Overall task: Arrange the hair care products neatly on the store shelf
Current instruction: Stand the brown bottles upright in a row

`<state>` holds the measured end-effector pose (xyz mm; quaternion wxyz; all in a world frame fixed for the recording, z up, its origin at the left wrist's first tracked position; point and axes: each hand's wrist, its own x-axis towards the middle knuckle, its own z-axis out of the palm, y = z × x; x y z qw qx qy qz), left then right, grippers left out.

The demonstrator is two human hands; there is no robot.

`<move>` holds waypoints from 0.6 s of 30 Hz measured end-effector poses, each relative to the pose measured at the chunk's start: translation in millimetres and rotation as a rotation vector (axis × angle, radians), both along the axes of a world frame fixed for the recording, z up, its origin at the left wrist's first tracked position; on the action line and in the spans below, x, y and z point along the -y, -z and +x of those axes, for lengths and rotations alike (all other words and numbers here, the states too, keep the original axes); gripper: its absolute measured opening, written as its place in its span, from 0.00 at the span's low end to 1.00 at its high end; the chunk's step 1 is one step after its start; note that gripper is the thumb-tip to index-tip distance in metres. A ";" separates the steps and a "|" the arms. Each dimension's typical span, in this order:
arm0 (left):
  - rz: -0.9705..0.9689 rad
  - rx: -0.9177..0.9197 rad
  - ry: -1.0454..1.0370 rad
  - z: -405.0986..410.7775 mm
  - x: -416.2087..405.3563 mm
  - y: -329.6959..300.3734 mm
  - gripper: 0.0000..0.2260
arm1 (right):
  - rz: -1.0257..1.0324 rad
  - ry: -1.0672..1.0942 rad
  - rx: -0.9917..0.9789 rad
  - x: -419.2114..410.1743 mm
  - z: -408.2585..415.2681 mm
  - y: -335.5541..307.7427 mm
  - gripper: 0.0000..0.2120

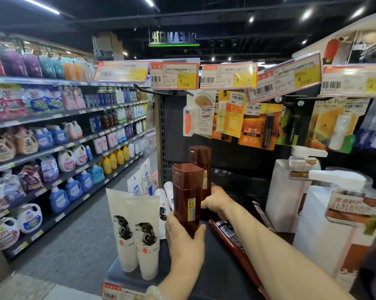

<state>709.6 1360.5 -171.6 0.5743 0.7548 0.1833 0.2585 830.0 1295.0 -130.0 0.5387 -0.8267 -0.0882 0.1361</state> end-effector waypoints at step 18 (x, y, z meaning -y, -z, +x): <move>-0.025 0.034 -0.001 -0.2 1.3 -4.1 0.28 | -0.608 0.137 0.054 45.2 -3.5 -21.2 0.34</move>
